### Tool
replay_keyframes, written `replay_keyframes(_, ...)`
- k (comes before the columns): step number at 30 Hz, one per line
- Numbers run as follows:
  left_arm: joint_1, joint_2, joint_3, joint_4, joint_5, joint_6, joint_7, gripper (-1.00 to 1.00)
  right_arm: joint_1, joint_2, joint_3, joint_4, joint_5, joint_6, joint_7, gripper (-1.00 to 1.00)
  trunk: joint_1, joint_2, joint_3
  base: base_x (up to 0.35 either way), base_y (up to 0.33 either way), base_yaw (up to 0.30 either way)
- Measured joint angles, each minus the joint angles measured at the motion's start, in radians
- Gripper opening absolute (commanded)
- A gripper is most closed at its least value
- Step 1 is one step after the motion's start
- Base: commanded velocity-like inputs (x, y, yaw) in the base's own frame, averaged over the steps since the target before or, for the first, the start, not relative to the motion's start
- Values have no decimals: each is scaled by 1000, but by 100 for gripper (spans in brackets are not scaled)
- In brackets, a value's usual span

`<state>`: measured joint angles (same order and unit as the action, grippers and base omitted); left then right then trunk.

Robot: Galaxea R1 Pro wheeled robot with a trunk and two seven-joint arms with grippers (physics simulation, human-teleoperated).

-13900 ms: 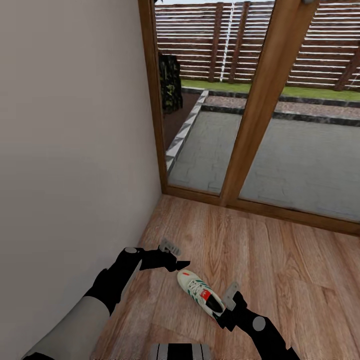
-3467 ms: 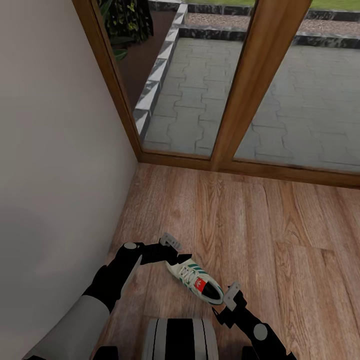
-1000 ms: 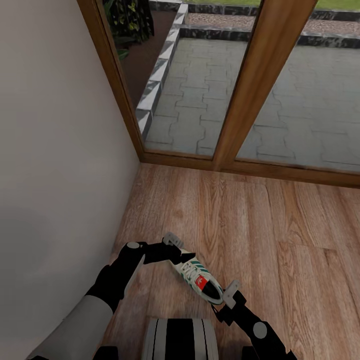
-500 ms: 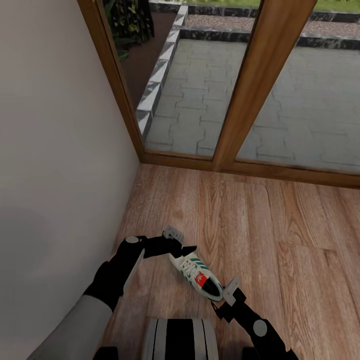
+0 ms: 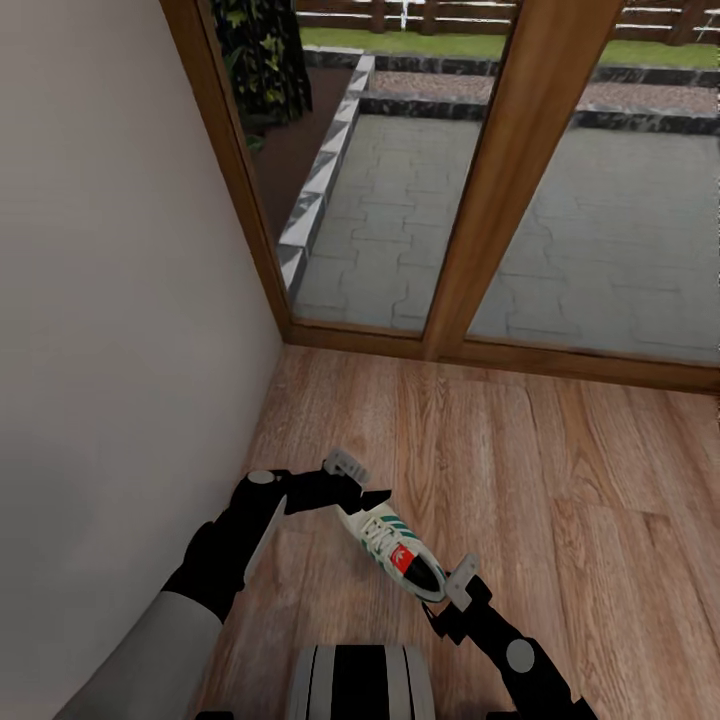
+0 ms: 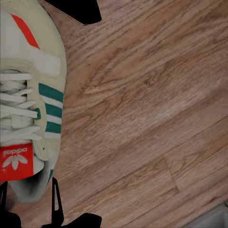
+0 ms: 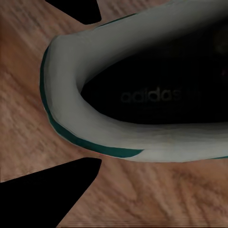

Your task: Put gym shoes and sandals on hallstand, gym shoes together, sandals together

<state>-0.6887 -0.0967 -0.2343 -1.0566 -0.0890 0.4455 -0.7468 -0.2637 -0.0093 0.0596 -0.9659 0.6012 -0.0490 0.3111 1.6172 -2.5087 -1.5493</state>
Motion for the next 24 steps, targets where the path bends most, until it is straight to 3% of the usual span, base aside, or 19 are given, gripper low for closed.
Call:
replay_keyframes(14,-4,3,4,-7,0,9,0,100,0,0,1,1,0,-1,-1,-100,-6,3,73,0,0,0)
replay_keyframes(24,-14,2,3,-139,1,144,1,100,0,1,1,3,0,-1,-1,-100,-11,6,127,0,0,0)
